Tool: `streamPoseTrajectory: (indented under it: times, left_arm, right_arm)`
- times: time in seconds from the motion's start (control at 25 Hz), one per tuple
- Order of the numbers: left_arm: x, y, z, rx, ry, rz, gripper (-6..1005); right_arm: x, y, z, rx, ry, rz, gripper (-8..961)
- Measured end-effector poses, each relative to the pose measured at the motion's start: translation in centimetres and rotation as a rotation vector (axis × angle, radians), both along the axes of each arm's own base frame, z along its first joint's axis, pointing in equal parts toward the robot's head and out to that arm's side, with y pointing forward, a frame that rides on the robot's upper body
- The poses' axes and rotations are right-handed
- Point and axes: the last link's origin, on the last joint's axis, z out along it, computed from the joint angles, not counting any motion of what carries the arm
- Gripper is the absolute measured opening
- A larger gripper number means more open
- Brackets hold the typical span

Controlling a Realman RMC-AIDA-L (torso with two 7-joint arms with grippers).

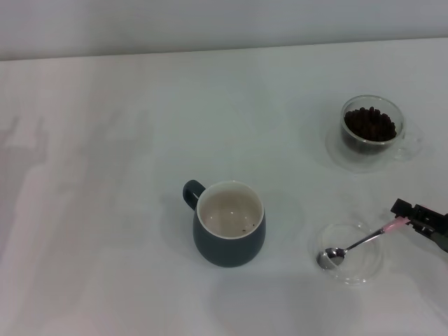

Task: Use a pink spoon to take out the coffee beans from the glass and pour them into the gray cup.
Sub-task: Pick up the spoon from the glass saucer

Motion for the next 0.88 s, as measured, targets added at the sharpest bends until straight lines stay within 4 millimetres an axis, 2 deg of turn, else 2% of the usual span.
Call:
streamPoseTrajectory:
  times: [0.24, 0.88]
  left_arm:
    - [0.05, 0.05, 0.01, 0.001, -0.001, -0.001, 444]
    - [0.07, 0.23, -0.08, -0.005, 0.001, 0.003, 443]
  right_arm:
    - [0.27, -0.26, 0.05, -0.004, -0.008, -0.012, 371]
    - [0.61, -0.72, 0.21, -0.005, -0.012, -0.026, 372]
